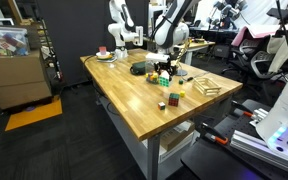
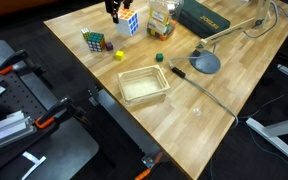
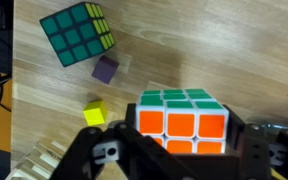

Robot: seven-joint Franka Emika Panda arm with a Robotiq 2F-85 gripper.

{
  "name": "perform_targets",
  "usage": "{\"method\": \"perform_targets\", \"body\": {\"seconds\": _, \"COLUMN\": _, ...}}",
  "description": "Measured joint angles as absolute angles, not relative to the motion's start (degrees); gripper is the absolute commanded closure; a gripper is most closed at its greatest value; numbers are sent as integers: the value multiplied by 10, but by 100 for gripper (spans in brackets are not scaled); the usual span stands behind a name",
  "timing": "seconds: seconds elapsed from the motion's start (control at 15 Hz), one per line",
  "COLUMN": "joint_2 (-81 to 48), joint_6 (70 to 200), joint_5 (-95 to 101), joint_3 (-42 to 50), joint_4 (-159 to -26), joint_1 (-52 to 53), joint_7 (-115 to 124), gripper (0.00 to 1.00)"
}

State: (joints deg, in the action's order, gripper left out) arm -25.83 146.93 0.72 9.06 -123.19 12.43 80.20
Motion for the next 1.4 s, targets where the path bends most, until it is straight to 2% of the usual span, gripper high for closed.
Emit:
{"method": "perform_targets", "body": {"seconds": 0.13, "joint_2": -240, "joint_6": 1493, "joint_5": 21, "joint_3": 104, "joint_4": -1262, "joint_1": 125, "joint_7": 840, "gripper": 46}}
{"method": "perform_targets", "body": {"seconds": 0.2, "joint_2": -233, "joint_6": 1503, "joint_5": 26, "joint_3": 109, "joint_4": -1273, "joint_1": 125, "joint_7": 857, "gripper": 21}}
{"method": "perform_targets", "body": {"seconds": 0.6, "joint_2": -222, "joint_6": 1525, "joint_5": 30, "joint_3": 114, "joint_4": -1291, "joint_1": 125, "joint_7": 890, "gripper": 21}}
{"method": "perform_targets", "body": {"seconds": 0.67, "joint_2": -222, "joint_6": 1525, "joint_5": 30, "joint_3": 114, "joint_4": -1292, "joint_1": 125, "joint_7": 890, "gripper": 46}}
{"method": "perform_targets", "body": {"seconds": 1.4, "joint_2": -285, "joint_6": 1525, "joint_5": -68, "joint_3": 87, "joint_4": -1219, "joint_1": 73, "joint_7": 888, "gripper": 46}}
